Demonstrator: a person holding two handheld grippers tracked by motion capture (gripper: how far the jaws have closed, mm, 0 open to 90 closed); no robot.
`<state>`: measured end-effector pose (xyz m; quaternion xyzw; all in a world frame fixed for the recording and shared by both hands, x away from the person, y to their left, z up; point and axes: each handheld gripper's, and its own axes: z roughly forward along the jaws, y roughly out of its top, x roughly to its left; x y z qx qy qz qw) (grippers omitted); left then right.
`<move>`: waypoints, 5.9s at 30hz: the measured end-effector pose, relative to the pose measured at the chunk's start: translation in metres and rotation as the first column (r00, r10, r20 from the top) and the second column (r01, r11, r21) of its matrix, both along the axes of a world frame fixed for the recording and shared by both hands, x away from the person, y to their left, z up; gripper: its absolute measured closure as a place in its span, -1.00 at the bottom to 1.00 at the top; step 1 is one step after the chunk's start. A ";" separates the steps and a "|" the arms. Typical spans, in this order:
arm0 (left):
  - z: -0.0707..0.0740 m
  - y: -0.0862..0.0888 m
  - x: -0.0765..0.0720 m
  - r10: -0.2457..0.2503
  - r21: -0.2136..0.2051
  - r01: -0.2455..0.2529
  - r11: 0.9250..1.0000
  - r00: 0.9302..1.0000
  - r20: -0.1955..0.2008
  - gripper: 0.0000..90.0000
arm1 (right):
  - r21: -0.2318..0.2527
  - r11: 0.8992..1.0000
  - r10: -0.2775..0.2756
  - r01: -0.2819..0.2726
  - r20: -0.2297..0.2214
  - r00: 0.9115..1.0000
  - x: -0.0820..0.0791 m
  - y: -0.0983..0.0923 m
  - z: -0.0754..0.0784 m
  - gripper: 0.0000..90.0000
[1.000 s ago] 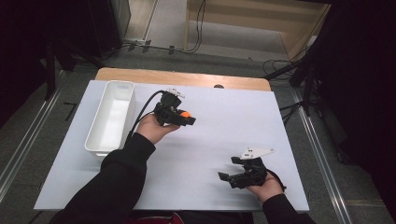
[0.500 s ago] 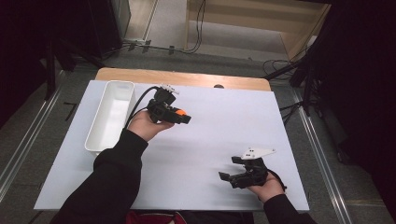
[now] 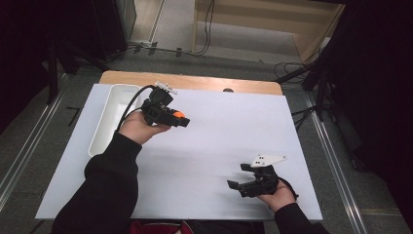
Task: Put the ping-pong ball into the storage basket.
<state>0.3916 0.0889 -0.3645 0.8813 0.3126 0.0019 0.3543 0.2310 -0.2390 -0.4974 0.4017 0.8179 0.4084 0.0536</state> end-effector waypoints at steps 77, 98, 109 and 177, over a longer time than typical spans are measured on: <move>0.017 0.155 0.012 0.360 -0.039 -0.359 0.933 0.932 0.049 0.13 | 0.005 0.999 0.041 -0.041 0.021 0.999 -0.003 0.001 0.003 -0.71; -0.016 0.156 0.033 0.461 -0.013 -0.461 0.887 0.887 0.029 0.13 | 0.023 0.999 0.031 -0.033 0.048 0.998 -0.007 0.000 0.007 -0.71; -0.032 0.145 0.040 0.469 0.018 -0.468 0.883 0.883 -0.001 0.13 | 0.029 1.000 0.010 -0.011 0.052 0.999 -0.008 -0.003 0.008 -0.71; -0.017 0.053 0.005 0.146 -0.123 -0.146 0.982 0.989 -0.009 -0.46 | 0.003 1.000 -0.004 0.004 0.032 0.999 -0.009 -0.004 0.007 -0.71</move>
